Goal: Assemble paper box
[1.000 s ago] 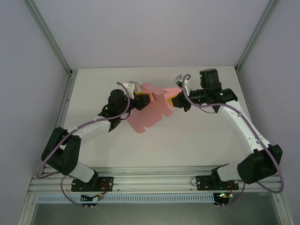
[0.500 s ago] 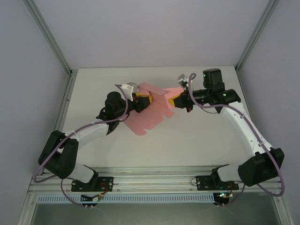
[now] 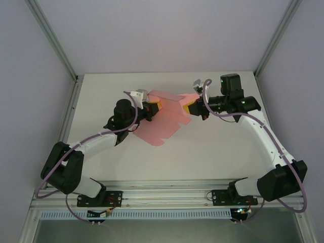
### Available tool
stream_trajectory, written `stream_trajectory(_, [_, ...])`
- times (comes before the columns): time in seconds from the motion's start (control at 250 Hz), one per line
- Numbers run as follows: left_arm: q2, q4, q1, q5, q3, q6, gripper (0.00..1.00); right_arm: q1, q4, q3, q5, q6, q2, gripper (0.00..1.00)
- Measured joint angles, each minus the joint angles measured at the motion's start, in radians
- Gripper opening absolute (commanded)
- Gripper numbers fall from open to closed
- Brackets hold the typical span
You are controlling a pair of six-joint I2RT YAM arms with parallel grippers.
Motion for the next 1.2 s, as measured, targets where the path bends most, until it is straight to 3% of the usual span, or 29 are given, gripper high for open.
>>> stream_trajectory(0.136, [0.0, -0.108, -0.032, -0.128, 0.052, -0.009, 0.0, 0.003, 0.034, 0.0, 0.072, 0.004, 0.002, 0.0])
stream_trajectory(0.359, [0.043, -0.434, -0.113, -0.468, 0.231, -0.08, 0.0, 0.058, 0.114, 0.0, 0.289, 0.012, 0.024, 0.0])
stream_trajectory(0.531, [0.069, -0.565, -0.134, -0.579, 0.315, -0.138, 0.0, 0.086, 0.183, -0.018, 0.4, 0.045, 0.024, 0.0])
stream_trajectory(0.631, [0.071, -0.59, -0.136, -0.584, 0.315, -0.145, 0.0, 0.097, 0.19, -0.031, 0.421, 0.056, 0.024, 0.0])
stream_trajectory(0.719, [0.073, -0.555, -0.132, -0.548, 0.298, -0.119, 0.16, 0.098, 0.19, -0.034, 0.43, 0.067, 0.024, 0.0])
stream_trajectory(0.942, [0.095, -0.51, -0.108, -0.477, 0.278, -0.093, 0.16, 0.111, 0.161, -0.034, 0.42, 0.071, 0.024, 0.0])
stream_trajectory(1.198, [0.075, -0.41, -0.056, -0.344, 0.197, -0.076, 0.34, 0.132, 0.122, -0.035, 0.365, 0.06, 0.015, 0.0])
